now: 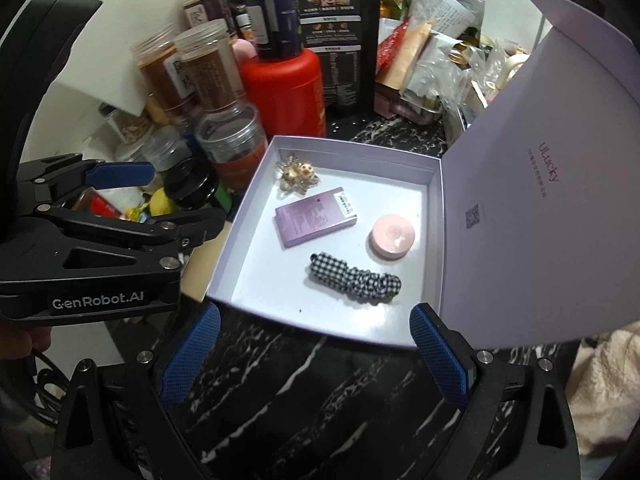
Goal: Organize rigid objects
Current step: 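Withdraw both grippers from the gift box back toward the table items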
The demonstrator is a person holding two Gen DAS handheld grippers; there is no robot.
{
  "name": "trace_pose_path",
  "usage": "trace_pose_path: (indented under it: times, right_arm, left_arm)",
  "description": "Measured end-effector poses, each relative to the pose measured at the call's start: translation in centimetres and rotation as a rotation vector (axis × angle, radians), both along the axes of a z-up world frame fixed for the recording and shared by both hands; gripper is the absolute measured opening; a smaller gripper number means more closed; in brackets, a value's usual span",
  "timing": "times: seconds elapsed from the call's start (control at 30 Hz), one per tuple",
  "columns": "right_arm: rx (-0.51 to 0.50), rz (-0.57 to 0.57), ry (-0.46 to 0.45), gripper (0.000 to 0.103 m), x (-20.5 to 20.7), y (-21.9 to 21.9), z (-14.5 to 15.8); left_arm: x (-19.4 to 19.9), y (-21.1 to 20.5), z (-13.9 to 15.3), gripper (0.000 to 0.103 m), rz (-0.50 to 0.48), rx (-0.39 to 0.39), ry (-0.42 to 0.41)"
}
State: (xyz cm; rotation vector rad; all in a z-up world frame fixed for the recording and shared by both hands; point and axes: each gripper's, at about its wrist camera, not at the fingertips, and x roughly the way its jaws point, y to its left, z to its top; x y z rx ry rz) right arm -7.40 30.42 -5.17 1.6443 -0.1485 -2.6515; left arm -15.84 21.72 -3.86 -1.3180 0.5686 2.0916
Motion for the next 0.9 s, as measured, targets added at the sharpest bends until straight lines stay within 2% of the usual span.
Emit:
trace_pose_path:
  times: [0.5,0.9]
  right_arm:
    - [0.014,0.141,0.026,0.097,5.5,-0.9,0.7]
    - [0.03,0.301,0.04,0.097,10.5,-1.0,0.4]
  left_arm:
    - [6.6,-3.6,0.9,0.082,0.151,0.014,0.023]
    - [13.5,-6.6,0.4,0.082,0.331,0.031,0.018]
